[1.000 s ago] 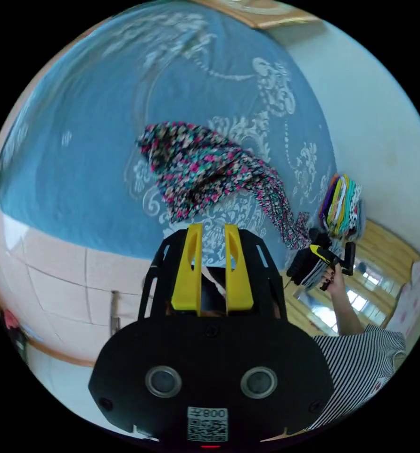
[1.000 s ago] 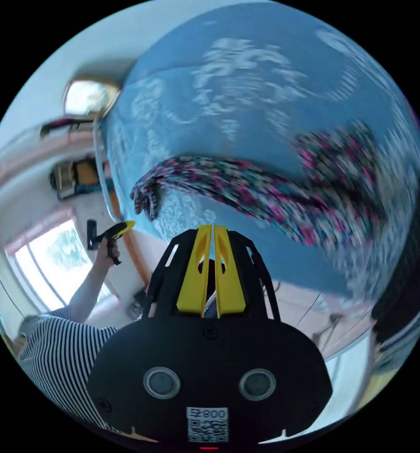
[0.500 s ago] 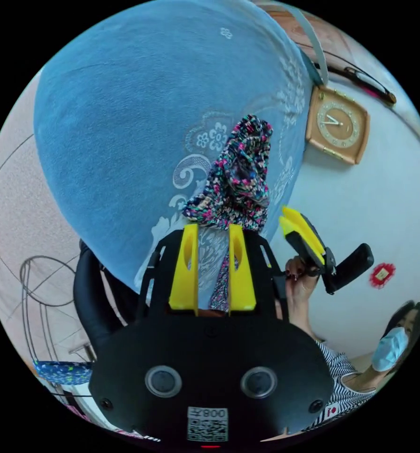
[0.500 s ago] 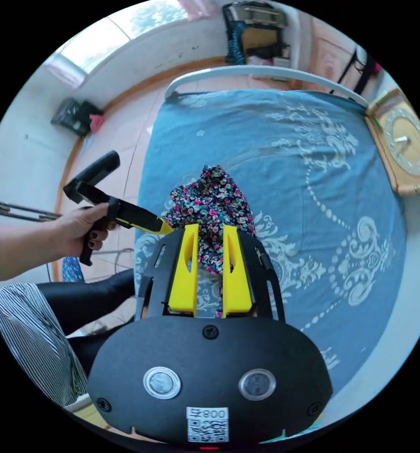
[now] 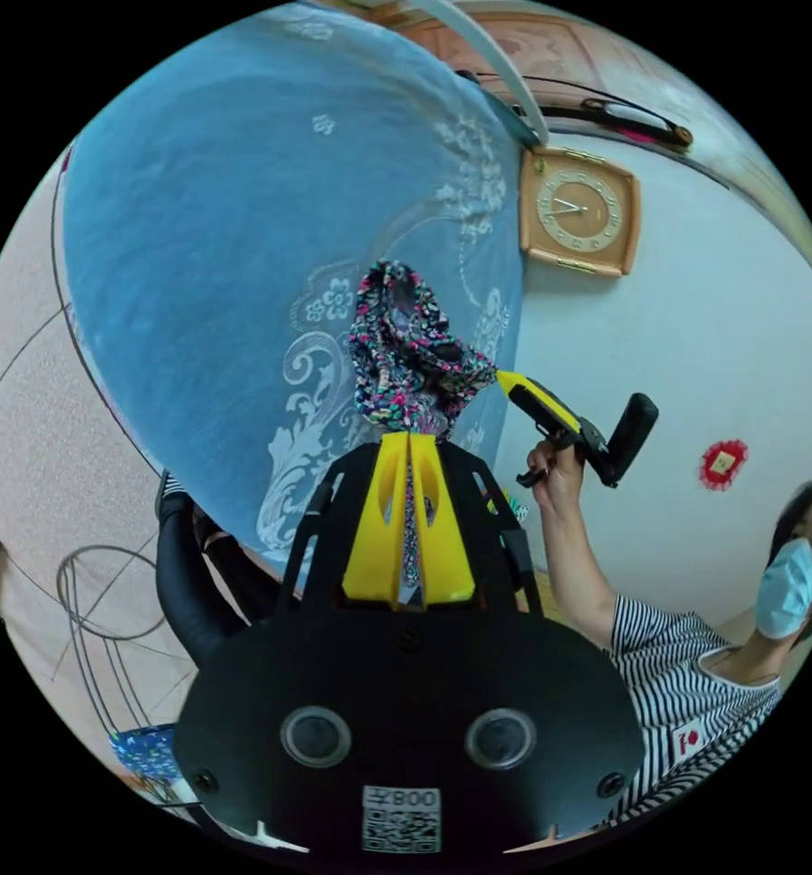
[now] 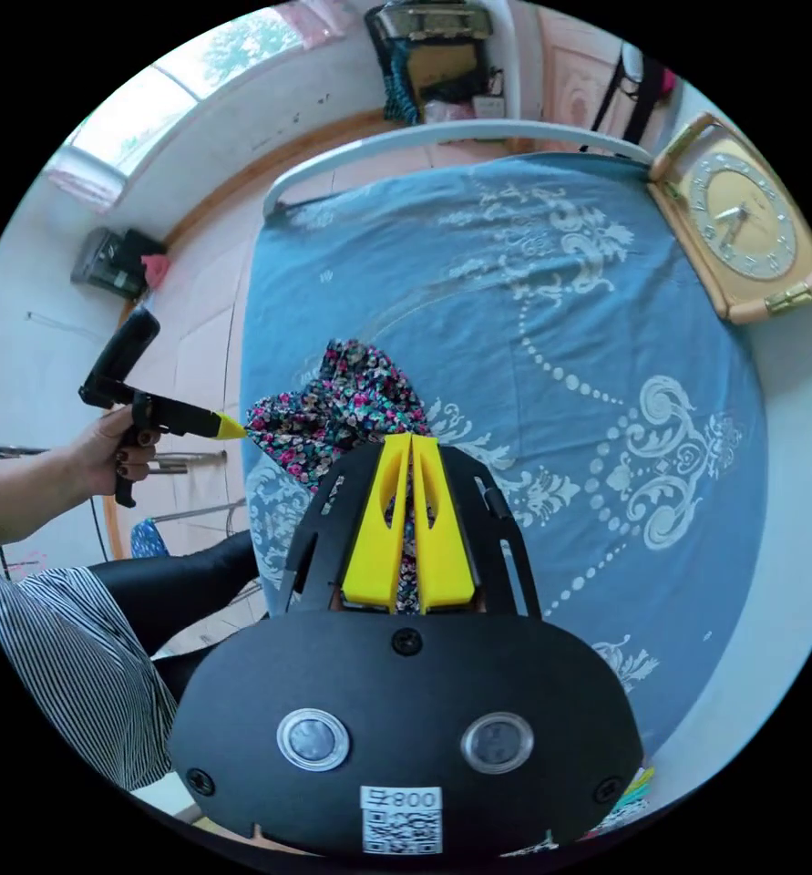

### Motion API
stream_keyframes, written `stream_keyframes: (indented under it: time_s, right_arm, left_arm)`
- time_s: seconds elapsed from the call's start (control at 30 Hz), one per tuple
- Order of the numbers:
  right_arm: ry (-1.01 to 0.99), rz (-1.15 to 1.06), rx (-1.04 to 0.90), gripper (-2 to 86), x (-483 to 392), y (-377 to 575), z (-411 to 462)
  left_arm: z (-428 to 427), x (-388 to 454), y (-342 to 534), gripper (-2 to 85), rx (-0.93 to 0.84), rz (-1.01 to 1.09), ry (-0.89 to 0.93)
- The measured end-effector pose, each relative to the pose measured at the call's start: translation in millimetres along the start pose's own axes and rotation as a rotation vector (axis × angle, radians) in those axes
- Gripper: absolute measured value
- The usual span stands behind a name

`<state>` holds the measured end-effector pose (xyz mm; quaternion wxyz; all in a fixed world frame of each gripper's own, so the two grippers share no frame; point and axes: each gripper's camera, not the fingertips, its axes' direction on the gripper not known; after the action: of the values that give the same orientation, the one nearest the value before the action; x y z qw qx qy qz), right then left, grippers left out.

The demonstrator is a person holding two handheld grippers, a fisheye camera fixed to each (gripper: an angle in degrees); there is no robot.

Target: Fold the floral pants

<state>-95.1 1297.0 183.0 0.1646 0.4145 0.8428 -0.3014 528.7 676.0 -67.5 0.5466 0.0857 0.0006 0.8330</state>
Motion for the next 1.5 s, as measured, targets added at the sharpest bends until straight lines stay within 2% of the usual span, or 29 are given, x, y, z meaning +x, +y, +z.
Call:
stream_keyframes:
  time_s: [0.3, 0.57, 0.67, 0.77, 0.83, 0.97, 1.1, 1.17, 1.33, 1.5]
  right_arm:
    - [-0.034, 0.091, 0.225, 0.0, -6.4, 28.7, -144.8]
    - [0.074, 0.120, 0.346, 0.0, -9.0, 42.6, -220.5]
    - [0.082, 0.106, 0.356, 0.0, -0.1, 16.1, -209.8]
    - [0.101, 0.076, 0.281, -0.1, 10.7, -31.7, -163.0]
    - [0.074, 0.069, 0.138, -0.1, 23.6, -69.3, -94.6]
    - [0.095, 0.139, -0.086, -0.4, 43.5, -69.0, -0.7]
    - [0.060, 0.261, -0.026, -0.2, 75.6, 32.1, 8.0]
    - [0.016, 0.358, 0.007, -0.1, 96.6, 101.8, 3.3]
    - [-0.129, 0.796, 0.017, 0.3, 136.3, 371.3, 11.1]
    - [-0.211, 1.242, -0.015, 1.2, 106.6, 617.3, 32.1]
  left_arm:
    - [-59.3, 14.7, 37.1, 0.1, -0.016, 0.196, 0.021]
    - [-104.8, 32.9, 61.8, 0.1, 0.031, 0.341, -0.116]
    - [-97.0, 23.8, 56.3, 0.1, 0.032, 0.340, -0.156]
    - [-75.3, 3.9, 42.4, 0.2, 0.027, 0.310, -0.222]
    - [-48.9, -23.8, 27.1, 0.3, 0.012, 0.248, -0.298]
    - [-4.8, -68.4, 16.8, 0.6, -0.031, 0.098, -0.381]
    - [34.0, -80.2, 39.7, 1.7, 0.006, 0.066, -0.369]
    - [59.6, -77.4, 52.9, 2.3, -0.035, 0.083, -0.351]
    - [184.0, -48.7, 93.1, 4.5, -0.299, 0.173, -0.357]
    - [320.1, 2.3, 125.7, 6.4, -0.572, 0.389, -0.387]
